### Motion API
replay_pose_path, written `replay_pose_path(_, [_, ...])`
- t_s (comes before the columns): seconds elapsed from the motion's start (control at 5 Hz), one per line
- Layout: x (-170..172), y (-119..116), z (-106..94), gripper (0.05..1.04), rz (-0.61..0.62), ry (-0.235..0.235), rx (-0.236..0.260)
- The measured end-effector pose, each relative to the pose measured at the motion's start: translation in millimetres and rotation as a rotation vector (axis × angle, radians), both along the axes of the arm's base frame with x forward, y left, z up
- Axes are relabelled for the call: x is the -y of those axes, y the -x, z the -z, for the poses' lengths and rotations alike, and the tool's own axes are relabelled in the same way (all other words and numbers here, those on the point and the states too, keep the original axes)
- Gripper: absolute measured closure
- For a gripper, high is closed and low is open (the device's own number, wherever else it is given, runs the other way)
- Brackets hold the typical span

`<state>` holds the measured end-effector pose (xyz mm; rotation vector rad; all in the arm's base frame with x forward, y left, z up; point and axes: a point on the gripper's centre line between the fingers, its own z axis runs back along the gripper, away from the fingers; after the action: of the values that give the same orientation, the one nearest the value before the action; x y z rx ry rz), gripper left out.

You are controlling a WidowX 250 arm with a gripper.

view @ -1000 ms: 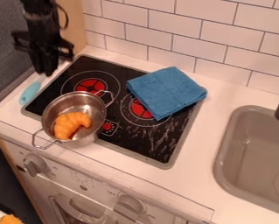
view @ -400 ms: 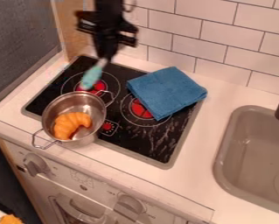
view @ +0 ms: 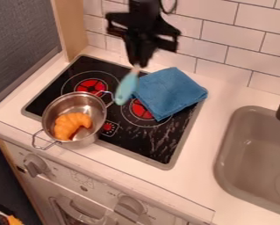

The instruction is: Moved the ladle to the right burner

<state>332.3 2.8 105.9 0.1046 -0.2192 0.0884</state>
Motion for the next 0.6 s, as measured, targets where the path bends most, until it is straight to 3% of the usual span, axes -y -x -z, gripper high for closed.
replay_pose_path(0.2, [16.5,6.0,11.4,0.96,0.027,0.032,-0.015])
replay_pose_path(0.6, [27.9,8.5,68.4,0.96,0.08,0.05,-0.126])
